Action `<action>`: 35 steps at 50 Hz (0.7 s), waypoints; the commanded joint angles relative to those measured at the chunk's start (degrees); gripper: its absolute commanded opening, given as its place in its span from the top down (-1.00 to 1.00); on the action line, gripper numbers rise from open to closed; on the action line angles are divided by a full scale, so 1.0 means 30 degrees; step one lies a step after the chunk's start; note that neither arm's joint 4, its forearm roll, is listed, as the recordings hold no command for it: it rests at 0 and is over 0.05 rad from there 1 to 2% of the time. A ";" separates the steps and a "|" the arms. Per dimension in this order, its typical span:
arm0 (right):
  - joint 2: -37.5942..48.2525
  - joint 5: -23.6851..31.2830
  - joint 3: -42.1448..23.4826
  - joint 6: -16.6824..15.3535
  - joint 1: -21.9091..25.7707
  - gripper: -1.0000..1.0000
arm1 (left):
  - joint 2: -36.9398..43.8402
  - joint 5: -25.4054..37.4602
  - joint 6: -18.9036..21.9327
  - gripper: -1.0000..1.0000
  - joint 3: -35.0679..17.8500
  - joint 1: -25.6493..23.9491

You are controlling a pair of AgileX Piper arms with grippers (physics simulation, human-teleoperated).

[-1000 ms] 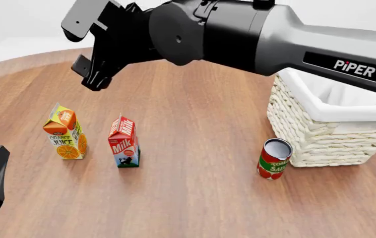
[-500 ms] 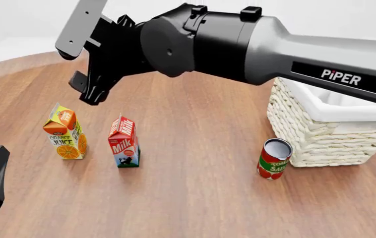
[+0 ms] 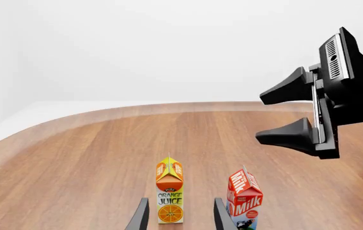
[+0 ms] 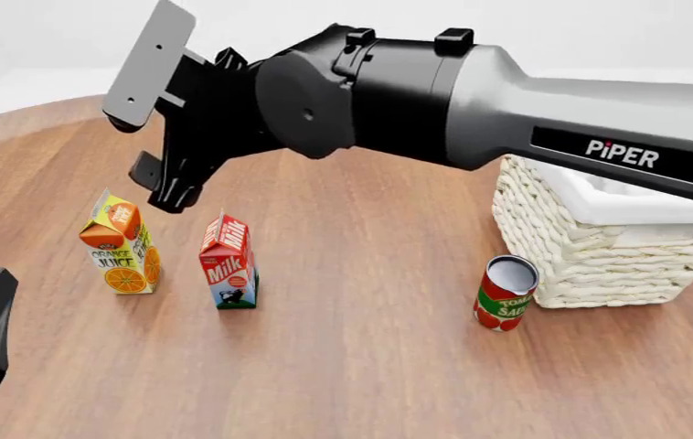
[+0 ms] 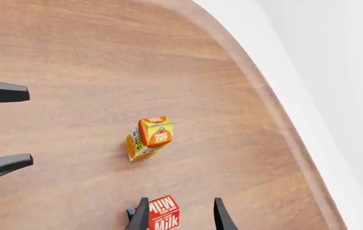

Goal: Pick the milk and place it in the basket.

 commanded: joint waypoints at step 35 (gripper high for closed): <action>0.1191 0.0346 -0.0721 0.0946 0.0198 -1.00 | 0.0000 0.0000 0.0000 -1.00 0.0000 0.0000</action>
